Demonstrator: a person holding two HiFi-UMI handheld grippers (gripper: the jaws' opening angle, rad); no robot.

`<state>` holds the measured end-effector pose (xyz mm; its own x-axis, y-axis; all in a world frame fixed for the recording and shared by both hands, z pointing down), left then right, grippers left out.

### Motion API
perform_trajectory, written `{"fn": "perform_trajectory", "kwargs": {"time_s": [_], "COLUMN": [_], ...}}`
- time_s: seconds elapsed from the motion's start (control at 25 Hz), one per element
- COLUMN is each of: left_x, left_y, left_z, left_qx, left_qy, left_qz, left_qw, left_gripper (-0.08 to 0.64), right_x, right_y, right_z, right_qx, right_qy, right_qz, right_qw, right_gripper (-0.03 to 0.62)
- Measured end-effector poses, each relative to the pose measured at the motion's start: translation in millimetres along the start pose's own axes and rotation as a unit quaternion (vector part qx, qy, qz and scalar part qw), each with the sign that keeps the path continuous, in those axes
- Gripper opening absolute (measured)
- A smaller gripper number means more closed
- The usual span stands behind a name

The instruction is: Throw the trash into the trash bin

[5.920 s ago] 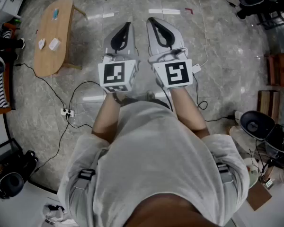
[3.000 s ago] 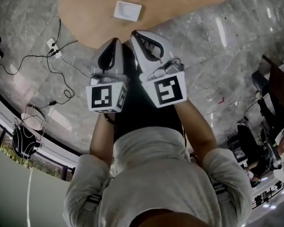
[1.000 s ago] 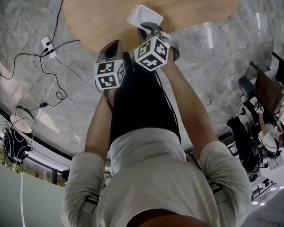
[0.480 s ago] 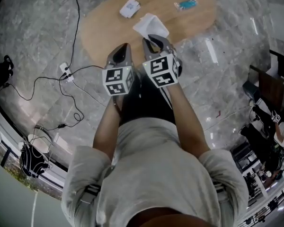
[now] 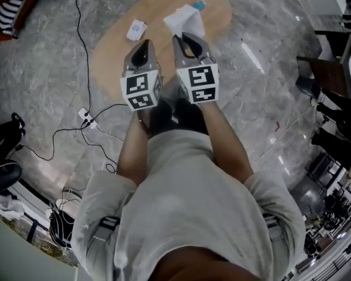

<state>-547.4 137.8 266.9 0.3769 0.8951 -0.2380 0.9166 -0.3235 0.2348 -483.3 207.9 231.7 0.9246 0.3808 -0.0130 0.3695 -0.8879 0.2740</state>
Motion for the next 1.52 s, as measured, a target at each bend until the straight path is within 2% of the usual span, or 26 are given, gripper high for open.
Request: {"fn": "perform_trajectory", "kwargs": {"time_s": [0.2,0.44,0.68,0.88,0.96,1.12,1.28,1.52], "left_x": [47.5,125.4,249.5,360.7,403.4,475.0,503.8,505.6], "left_y": [20.2,53.7,101.6,142.2,159.6,178.2,201.5,280.1], "left_z": [12.9,13.2,14.9,8.0,6.1,-4.0,1.5,5.0], "left_qx": [0.006,0.001,0.004,-0.006,-0.008,-0.011,-0.015,-0.008], "left_qy": [0.020,0.031,0.050,0.031,0.030,0.051,0.063,0.045], "left_qz": [-0.041,-0.103,-0.155,-0.204,-0.217,-0.229,-0.229,-0.208], "left_qw": [0.9989,0.9942,0.9867,0.9785,0.9758,0.9719,0.9712,0.9770], "left_gripper": [0.018,0.018,0.018,0.018,0.018,0.018,0.018,0.018], "right_x": [37.7,108.6,218.4,306.9,347.7,408.3,452.4,510.2], "right_y": [-24.9,-64.4,-126.2,-179.6,-200.7,-240.7,-242.6,-195.7], "right_z": [9.4,9.1,6.4,1.5,0.8,-8.0,-8.1,-7.5], "right_qx": [0.023,0.045,0.061,0.066,0.070,0.075,0.074,0.068], "right_qy": [0.021,0.037,0.049,0.051,0.052,0.050,0.066,0.048], "right_qz": [-0.044,-0.099,-0.141,-0.165,-0.178,-0.190,-0.191,-0.169], "right_qw": [0.999,0.993,0.987,0.983,0.980,0.978,0.977,0.982], "right_gripper": [0.052,0.052,0.052,0.052,0.052,0.052,0.052,0.052]}}
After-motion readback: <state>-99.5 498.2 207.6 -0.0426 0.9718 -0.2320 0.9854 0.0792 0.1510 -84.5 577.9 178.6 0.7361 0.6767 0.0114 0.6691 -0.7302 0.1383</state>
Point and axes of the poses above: the fingertips, and each gripper's own axes: y forward along the fingers, x to its right, z out of its top, the point moved 2 cm from there along -y, backward along the fingers, and after that the axes turned 10 degrees about x, right-handed, at the moved point
